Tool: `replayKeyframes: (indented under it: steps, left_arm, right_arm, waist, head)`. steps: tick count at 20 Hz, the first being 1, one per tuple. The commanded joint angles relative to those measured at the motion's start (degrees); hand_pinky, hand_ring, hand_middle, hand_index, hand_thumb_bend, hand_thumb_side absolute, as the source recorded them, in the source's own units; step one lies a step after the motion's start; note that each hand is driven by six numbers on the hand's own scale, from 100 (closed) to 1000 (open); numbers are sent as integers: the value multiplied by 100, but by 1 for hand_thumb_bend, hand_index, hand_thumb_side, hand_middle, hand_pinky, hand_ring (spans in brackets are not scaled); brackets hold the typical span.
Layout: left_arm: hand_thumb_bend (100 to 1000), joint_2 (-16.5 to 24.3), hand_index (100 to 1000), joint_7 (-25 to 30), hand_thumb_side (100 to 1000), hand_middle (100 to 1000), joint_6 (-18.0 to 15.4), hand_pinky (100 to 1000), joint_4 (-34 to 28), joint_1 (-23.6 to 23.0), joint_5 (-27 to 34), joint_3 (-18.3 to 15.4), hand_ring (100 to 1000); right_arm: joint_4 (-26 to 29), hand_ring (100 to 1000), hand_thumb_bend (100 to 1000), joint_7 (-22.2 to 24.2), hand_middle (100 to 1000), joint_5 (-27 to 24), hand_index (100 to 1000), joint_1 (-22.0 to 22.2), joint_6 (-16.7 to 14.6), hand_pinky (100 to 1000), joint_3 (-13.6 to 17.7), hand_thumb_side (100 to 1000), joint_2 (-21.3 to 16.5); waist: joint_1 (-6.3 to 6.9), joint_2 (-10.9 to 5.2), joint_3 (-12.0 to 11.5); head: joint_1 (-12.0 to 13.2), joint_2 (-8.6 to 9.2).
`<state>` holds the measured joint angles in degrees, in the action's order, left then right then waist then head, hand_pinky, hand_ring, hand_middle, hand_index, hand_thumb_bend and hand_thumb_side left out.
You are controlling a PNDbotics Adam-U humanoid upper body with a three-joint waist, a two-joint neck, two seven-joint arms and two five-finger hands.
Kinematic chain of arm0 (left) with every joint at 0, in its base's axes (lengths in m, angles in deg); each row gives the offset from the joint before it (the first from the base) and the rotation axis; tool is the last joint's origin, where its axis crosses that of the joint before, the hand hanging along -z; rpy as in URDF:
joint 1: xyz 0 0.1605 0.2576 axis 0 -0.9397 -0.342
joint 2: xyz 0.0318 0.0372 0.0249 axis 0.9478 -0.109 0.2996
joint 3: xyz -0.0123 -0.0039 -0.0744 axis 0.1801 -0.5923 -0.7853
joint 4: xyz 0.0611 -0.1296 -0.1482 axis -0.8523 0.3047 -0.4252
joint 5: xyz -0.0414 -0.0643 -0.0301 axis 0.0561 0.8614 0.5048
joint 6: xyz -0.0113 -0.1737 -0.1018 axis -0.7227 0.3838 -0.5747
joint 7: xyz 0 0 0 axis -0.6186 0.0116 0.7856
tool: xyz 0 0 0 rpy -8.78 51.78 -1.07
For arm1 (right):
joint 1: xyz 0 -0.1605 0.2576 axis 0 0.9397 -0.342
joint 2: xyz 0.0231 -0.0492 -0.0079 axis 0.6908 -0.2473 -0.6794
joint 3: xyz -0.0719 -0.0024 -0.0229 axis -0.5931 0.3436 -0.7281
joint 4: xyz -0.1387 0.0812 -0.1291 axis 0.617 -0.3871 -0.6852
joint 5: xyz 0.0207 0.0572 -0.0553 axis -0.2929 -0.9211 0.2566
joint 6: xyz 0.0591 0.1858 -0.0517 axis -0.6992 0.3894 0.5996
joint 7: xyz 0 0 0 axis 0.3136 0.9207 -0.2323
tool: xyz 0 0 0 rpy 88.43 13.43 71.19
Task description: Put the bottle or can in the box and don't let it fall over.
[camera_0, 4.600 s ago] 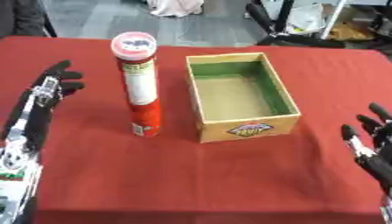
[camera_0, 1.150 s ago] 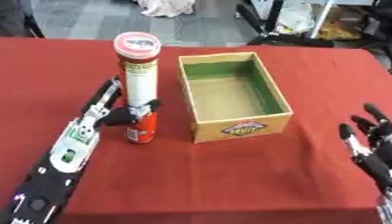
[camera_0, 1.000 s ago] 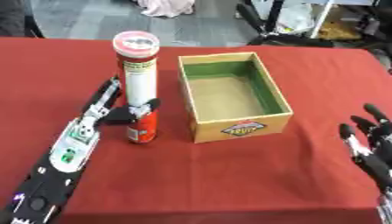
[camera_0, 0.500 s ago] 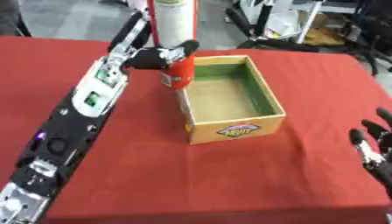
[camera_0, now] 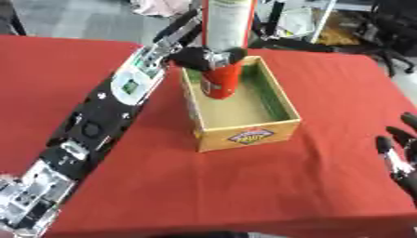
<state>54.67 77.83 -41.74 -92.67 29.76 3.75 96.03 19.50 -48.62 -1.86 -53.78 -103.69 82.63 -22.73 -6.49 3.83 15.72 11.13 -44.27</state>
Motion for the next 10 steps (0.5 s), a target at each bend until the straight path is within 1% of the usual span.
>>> replayKeyframes:
  steps: [1, 3, 4, 5, 6, 7, 8, 10]
  left_arm:
    - [493, 47, 937, 313, 830, 776, -201, 909, 84, 171, -296, 36, 818]
    - [515, 67, 958, 510, 875, 801, -211, 905, 160, 176, -492, -44, 834]
    - [543, 75, 976, 598, 934, 837, -182, 903, 189, 175, -580, -94, 860]
    - [552, 76, 976, 687, 947, 836, -134, 903, 203, 175, -669, -159, 860]
    - [596, 71, 987, 779, 992, 864, -94, 908, 198, 175, -761, -226, 880]
    - [596, 77, 987, 868, 992, 864, -44, 908, 189, 173, -851, -315, 880]
    - [634, 93, 995, 936, 1000, 887, 14, 911, 183, 170, -937, -409, 893]
    - [643, 101, 999, 983, 1000, 894, 124, 911, 170, 158, -1111, -537, 897]
  right_arm:
    - [35, 853, 393, 60, 964, 16, 891, -71, 5, 962, 2, 423, -71]
    - [24, 853, 393, 81, 964, 32, 891, -75, 14, 962, 2, 425, -65]
    - [21, 853, 394, 89, 964, 38, 889, -76, 15, 962, 4, 427, -63]
    - [19, 853, 392, 94, 964, 41, 889, -75, 15, 962, 7, 426, -60]
    - [18, 853, 392, 96, 963, 42, 893, -75, 14, 962, 10, 424, -58]
    - [19, 853, 392, 90, 963, 37, 893, -74, 11, 962, 17, 424, -56]
    - [22, 851, 391, 74, 958, 27, 894, -72, 7, 961, 27, 422, -54]
    - [26, 851, 390, 45, 958, 4, 894, -68, -2, 961, 37, 423, -55]
  waist:
    - [17, -32, 16]
    - [19, -24, 20]
    - [20, -23, 18]
    - [19, -22, 16]
    - [18, -21, 12]
    - [16, -22, 5]
    - [15, -24, -3]
    - [11, -27, -15]
  head:
    - [9, 15]
    - [2, 15]
    - [1, 15]
    - [-1, 15]
    - [-6, 15]
    - [-15, 15]
    - [-31, 15]
    - [-47, 15]
